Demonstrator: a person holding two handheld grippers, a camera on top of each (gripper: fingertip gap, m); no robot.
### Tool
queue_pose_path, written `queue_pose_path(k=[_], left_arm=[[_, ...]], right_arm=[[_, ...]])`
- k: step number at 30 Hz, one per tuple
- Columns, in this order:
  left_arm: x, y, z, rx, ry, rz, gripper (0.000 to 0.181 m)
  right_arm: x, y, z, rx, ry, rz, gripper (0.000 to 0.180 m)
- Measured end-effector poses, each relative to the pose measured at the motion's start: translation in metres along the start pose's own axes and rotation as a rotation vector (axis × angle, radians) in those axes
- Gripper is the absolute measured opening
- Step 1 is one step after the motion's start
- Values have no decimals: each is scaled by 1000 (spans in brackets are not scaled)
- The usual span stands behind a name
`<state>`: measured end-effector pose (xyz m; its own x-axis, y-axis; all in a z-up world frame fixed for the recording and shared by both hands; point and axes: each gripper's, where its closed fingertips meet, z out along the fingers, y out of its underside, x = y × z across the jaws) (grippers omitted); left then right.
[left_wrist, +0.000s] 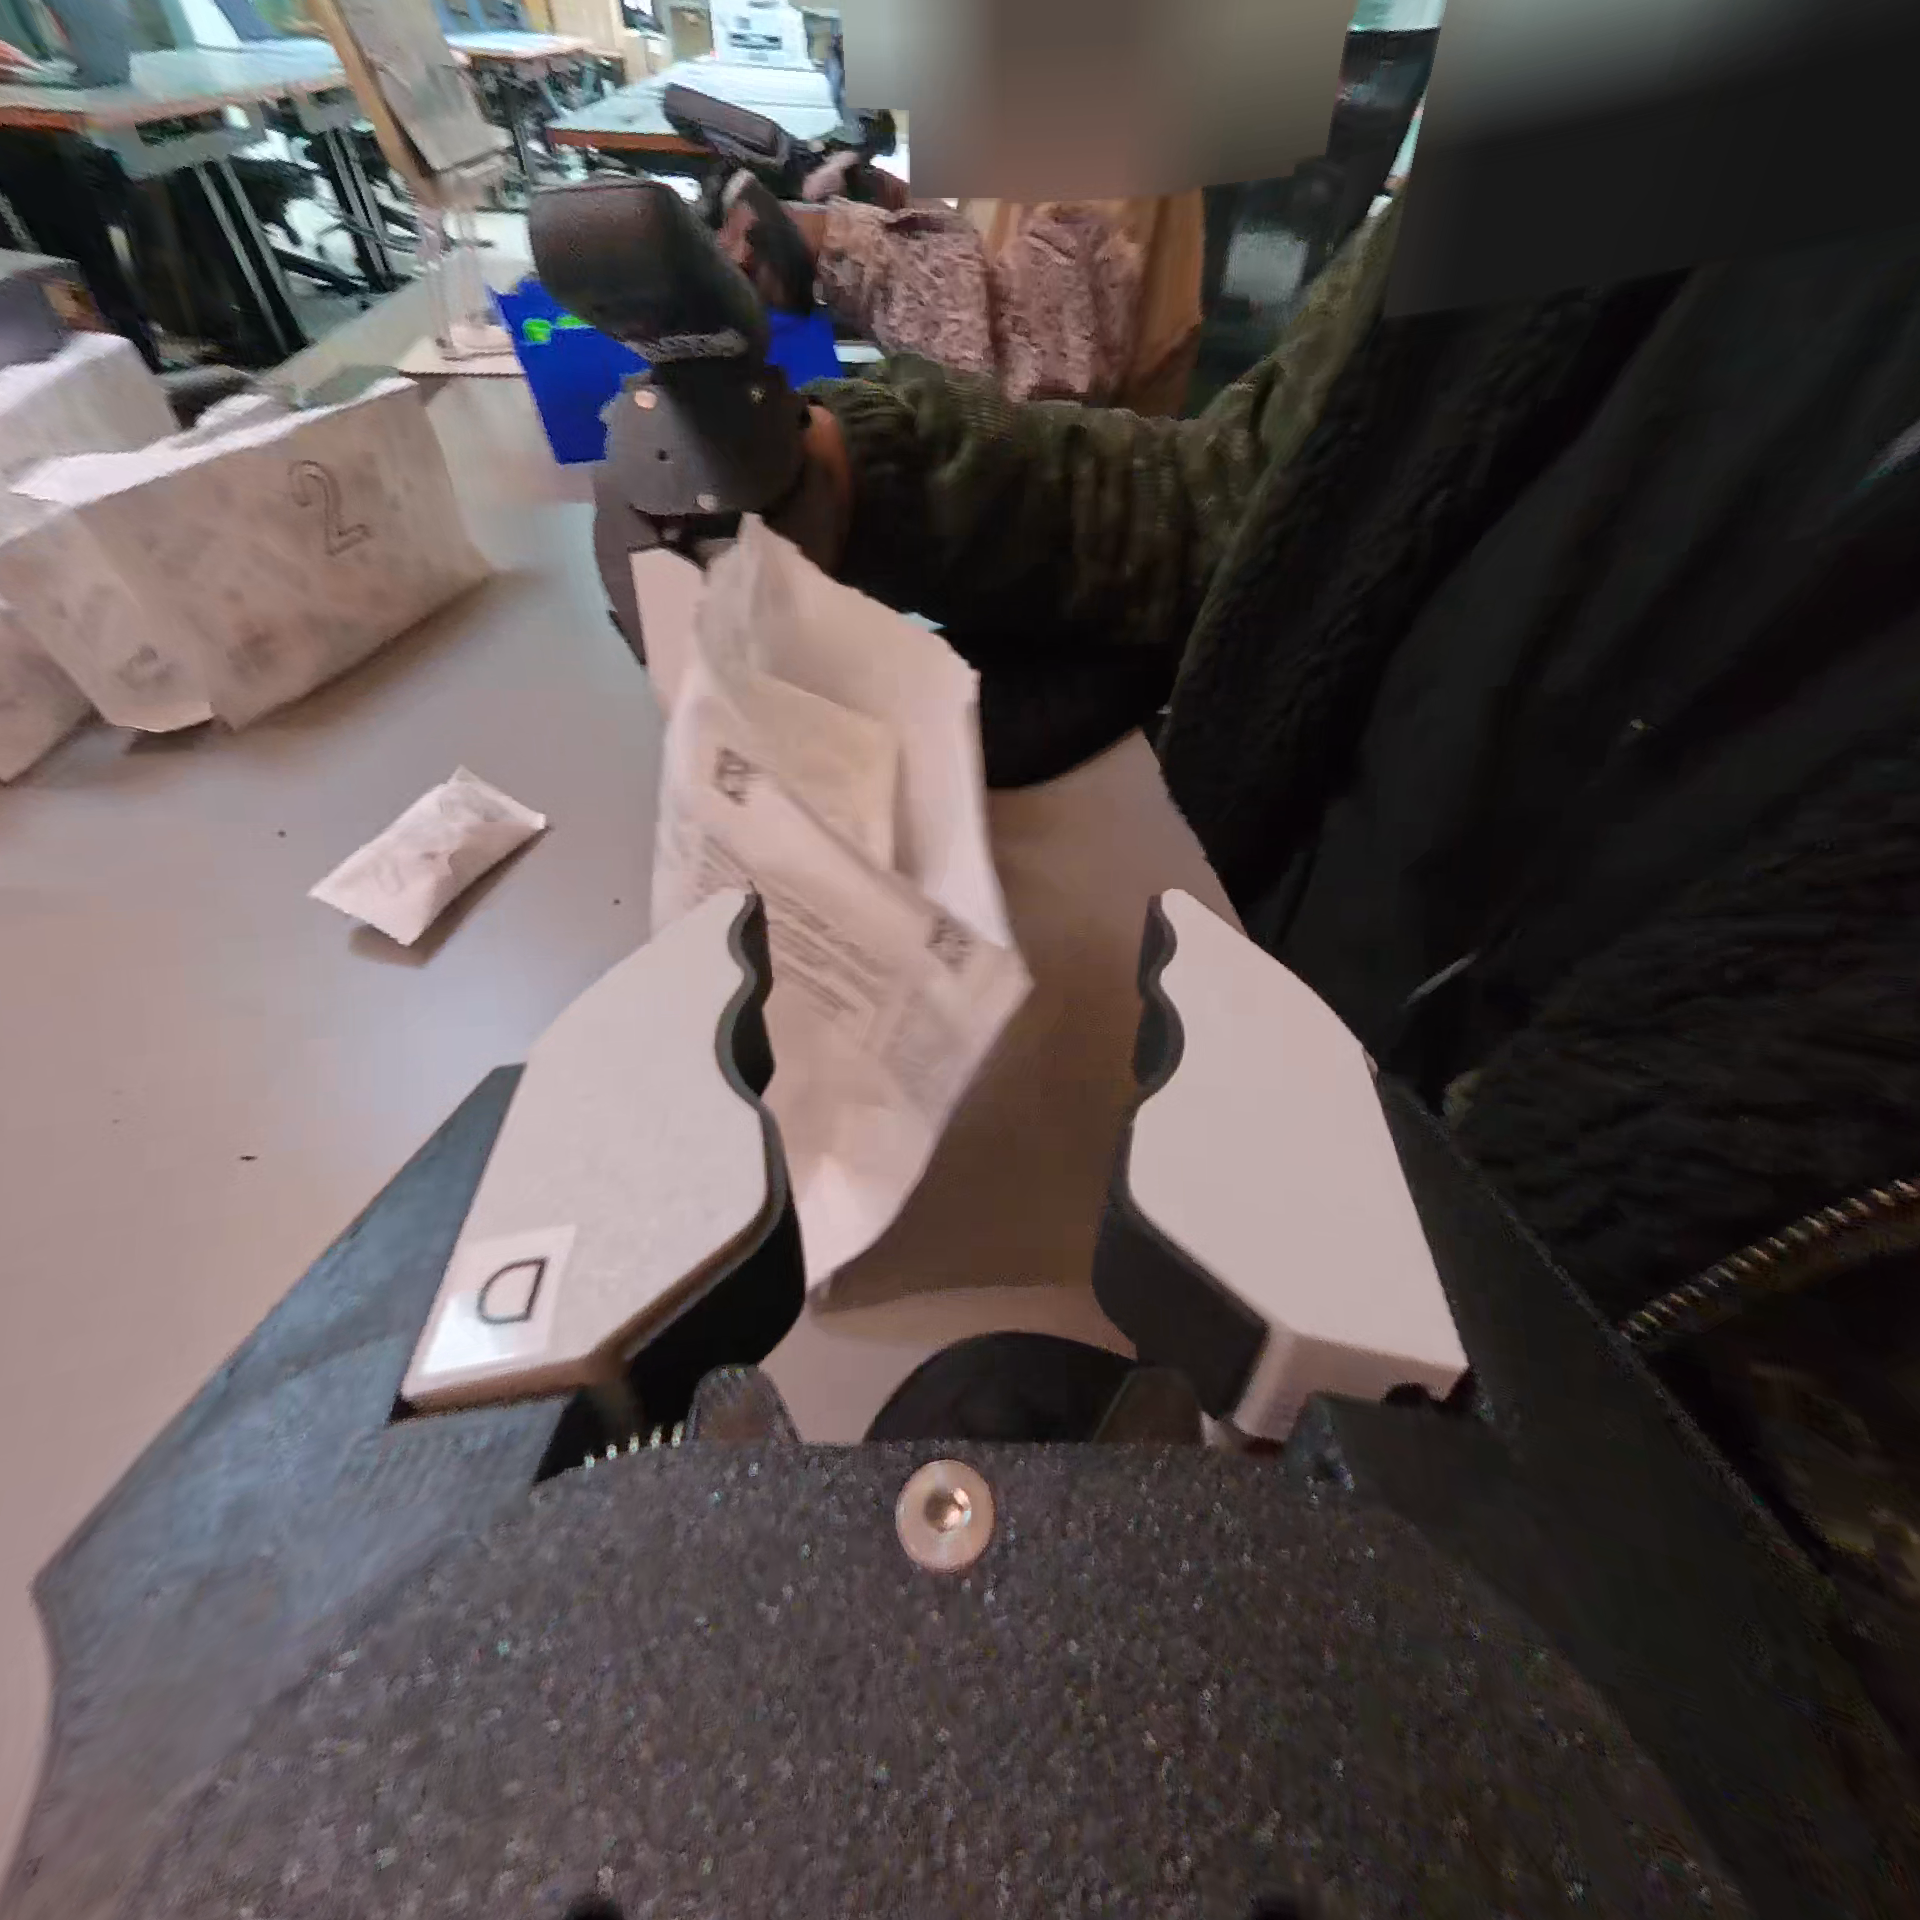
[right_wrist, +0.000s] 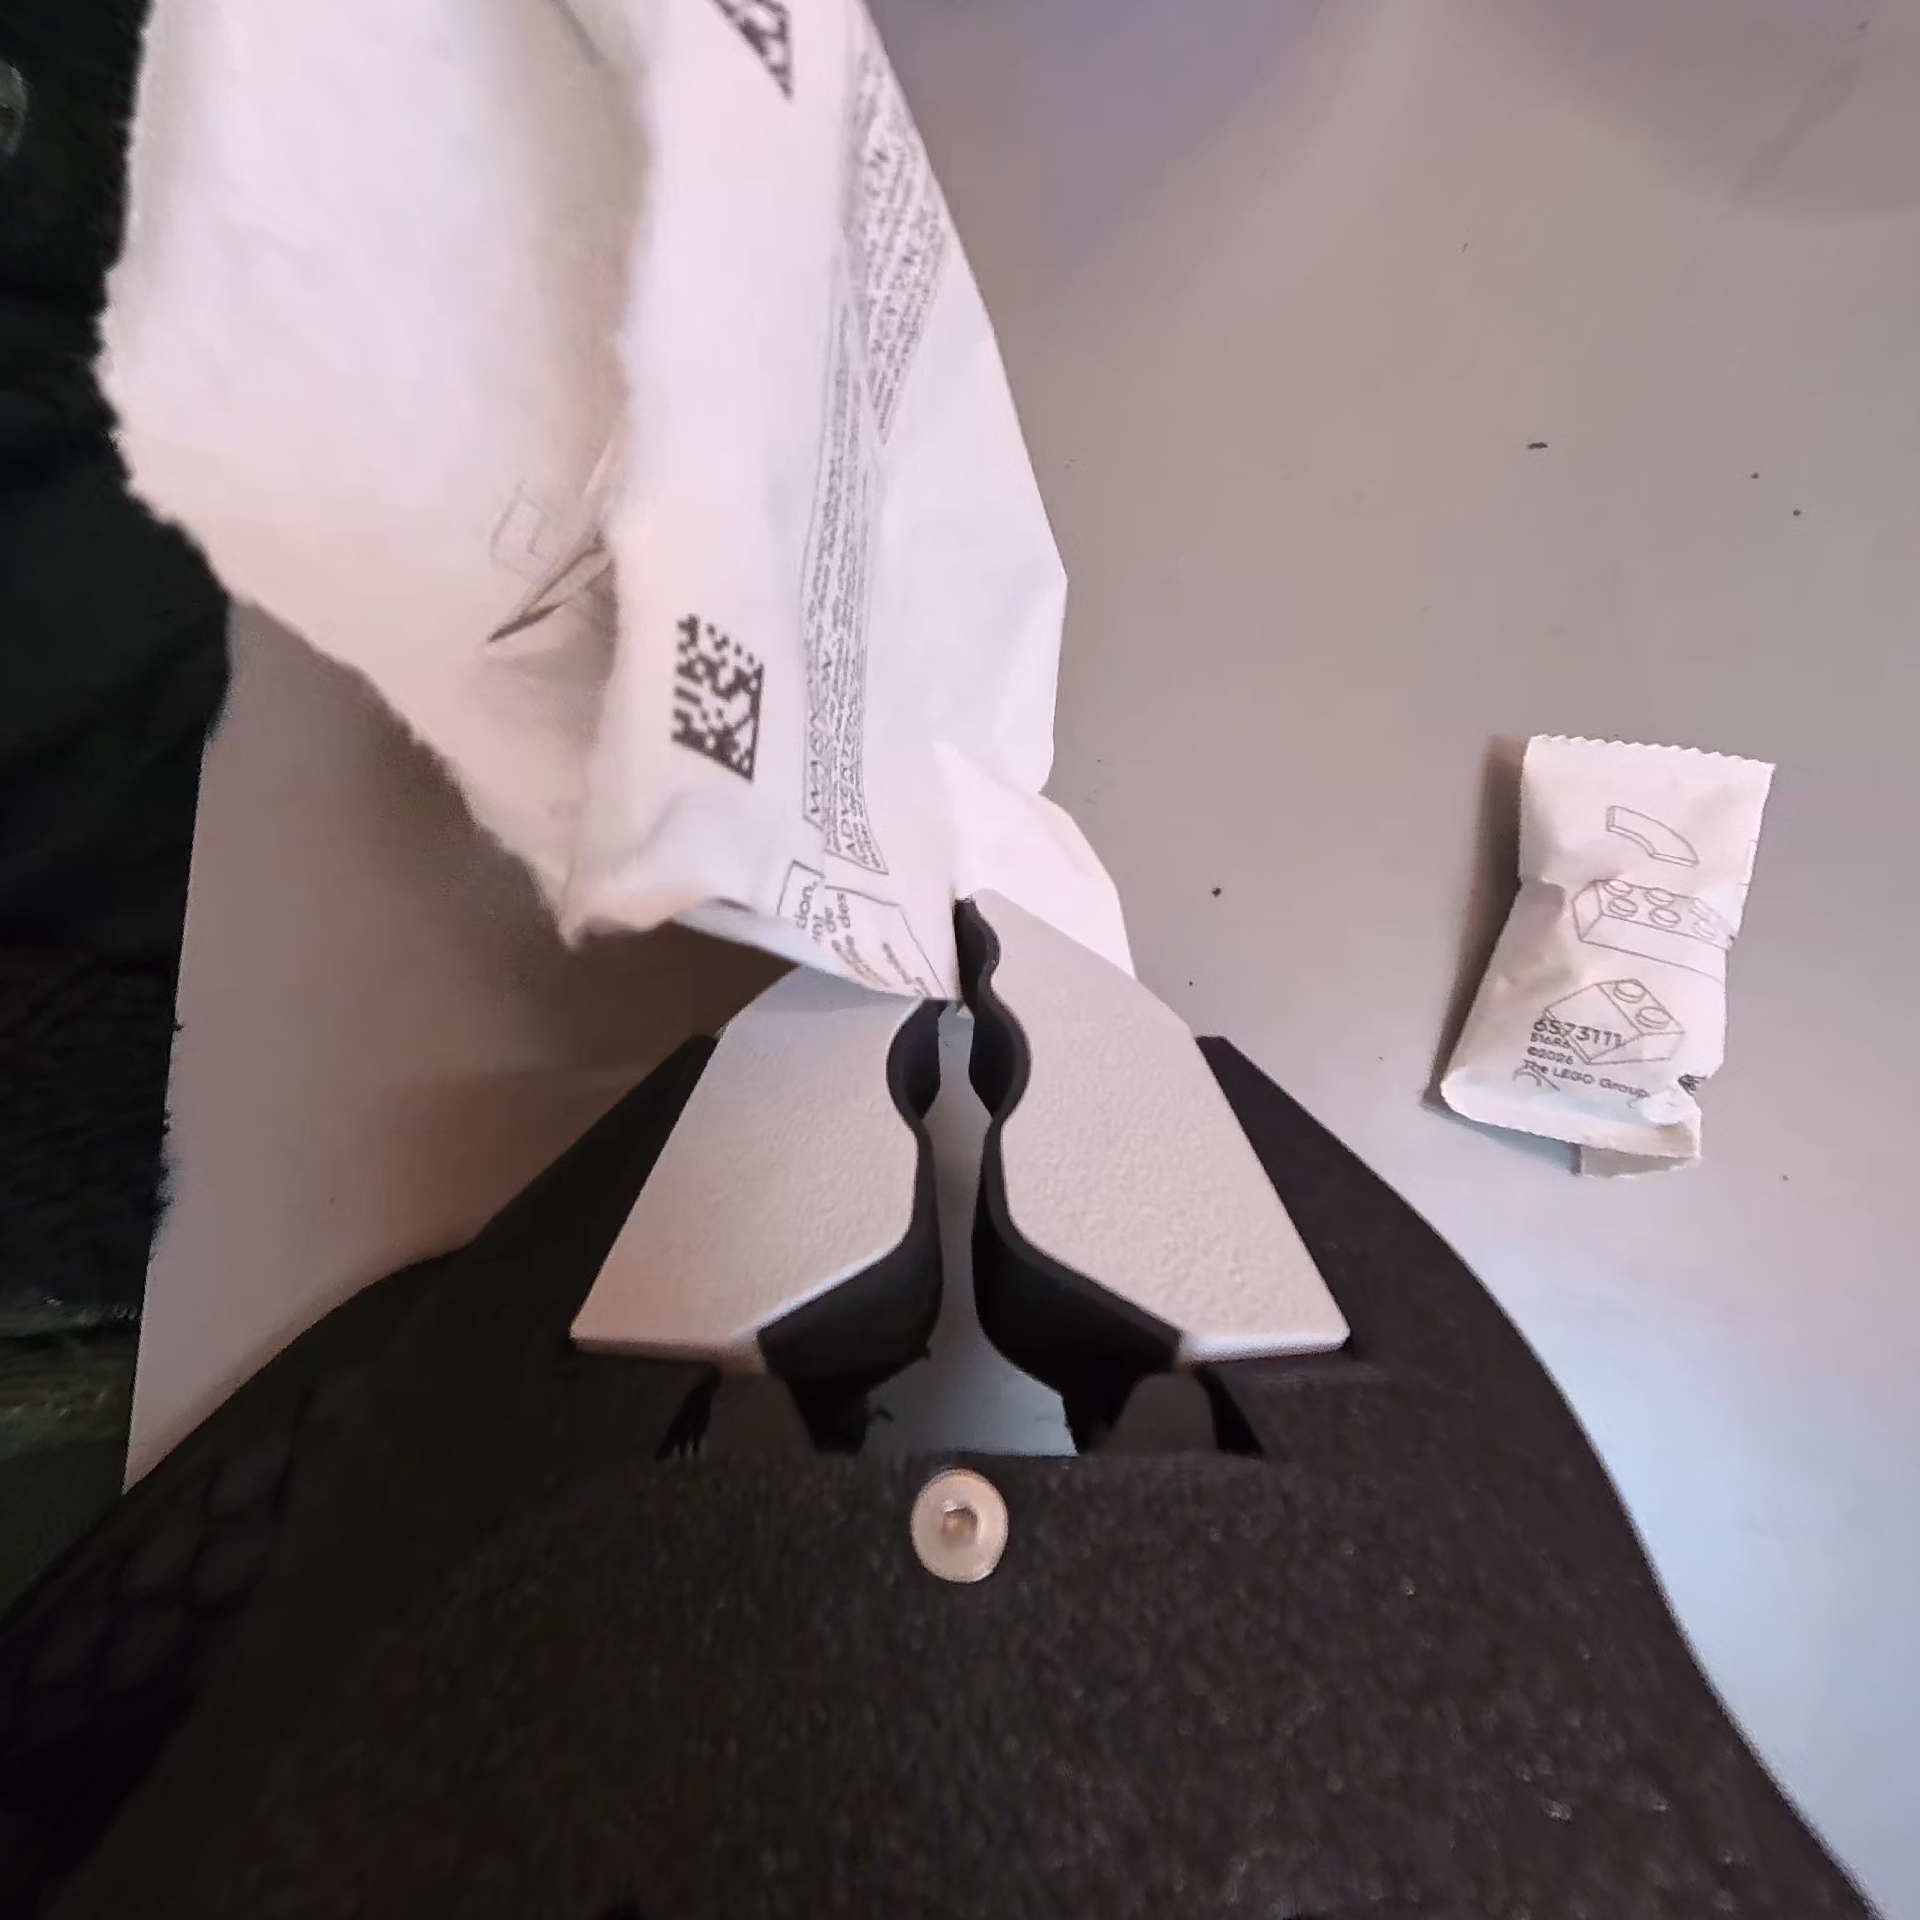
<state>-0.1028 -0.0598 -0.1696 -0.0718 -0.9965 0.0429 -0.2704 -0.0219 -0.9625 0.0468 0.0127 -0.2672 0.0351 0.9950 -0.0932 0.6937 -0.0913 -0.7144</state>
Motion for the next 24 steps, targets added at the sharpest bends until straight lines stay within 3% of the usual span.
queue_pose_path(k=[4, 6, 8, 11, 15, 17, 19, 24], left_arm=[[-20, 42, 9, -236, -138, 56, 57], [-34, 50, 16, -244, -202, 54, 0], [-42, 51, 18, -218, -211, 32, 0], [-49, 52, 11, -208, -227, -3, 0], [-49, 54, 5, -200, -246, 11, 0], [-49, 54, 4, -198, -255, 23, 0], [-50, 54, 5, -204, -274, 40, 0], [-43, 49, 10, -194, -269, 83, 0]], right_arm=[[-2, -3, 3, 13, -25, 6, 0], [-2, -4, 4, 18, -28, 10, 0], [5, -7, -1, 26, 24, 9, 3], [13, -31, -31, 101, 138, -41, 20], [-4, -97, -79, 250, 279, -221, 19], [-20, -127, -84, 259, 304, -322, 3], [-37, -141, -66, 155, 261, -420, 0], [-18, -99, 1, -463, 300, -572, 0]])
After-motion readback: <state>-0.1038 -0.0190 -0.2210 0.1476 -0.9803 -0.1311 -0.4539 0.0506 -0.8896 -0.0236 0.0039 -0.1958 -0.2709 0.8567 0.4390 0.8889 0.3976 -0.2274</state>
